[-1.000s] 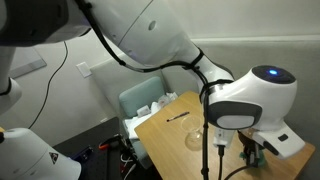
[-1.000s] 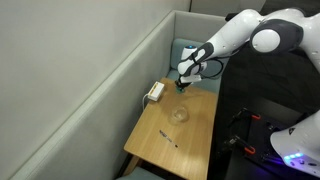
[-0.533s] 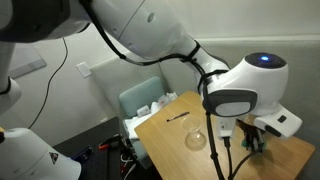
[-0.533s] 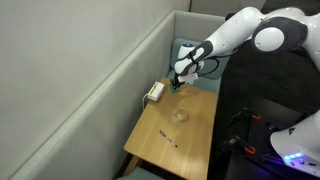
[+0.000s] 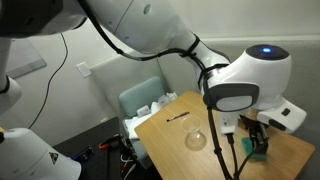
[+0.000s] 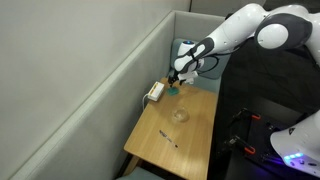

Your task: Wipe the table with the green sponge

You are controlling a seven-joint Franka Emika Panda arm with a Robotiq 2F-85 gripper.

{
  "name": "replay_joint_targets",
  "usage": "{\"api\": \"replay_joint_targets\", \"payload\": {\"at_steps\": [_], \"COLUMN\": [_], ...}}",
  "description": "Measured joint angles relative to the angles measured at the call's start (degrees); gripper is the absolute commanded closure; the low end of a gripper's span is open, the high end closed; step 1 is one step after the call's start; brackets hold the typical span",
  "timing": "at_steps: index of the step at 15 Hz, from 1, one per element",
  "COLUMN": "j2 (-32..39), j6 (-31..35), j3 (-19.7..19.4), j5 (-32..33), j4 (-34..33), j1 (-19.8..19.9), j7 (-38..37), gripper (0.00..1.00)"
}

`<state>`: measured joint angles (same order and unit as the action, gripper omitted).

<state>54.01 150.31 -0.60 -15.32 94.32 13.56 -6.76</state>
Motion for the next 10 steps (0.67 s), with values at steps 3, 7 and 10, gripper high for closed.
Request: {"api": "replay_joint_targets", "payload": {"at_steps": [3,7,10], "j2": [-3.4,-12.3,-19.1], "j6": [0.0,0.0,0.1], "j3": [-0.1,-2.3,-4.6], "j5": [0.1,1.9,3.5], "j4": [3.2,12.2,18.8], "j1": [-0.2,-2.1,-3.9], "j7": [0.0,-0.1,-0.3], "gripper": [0.00,0.00,0.00]}}
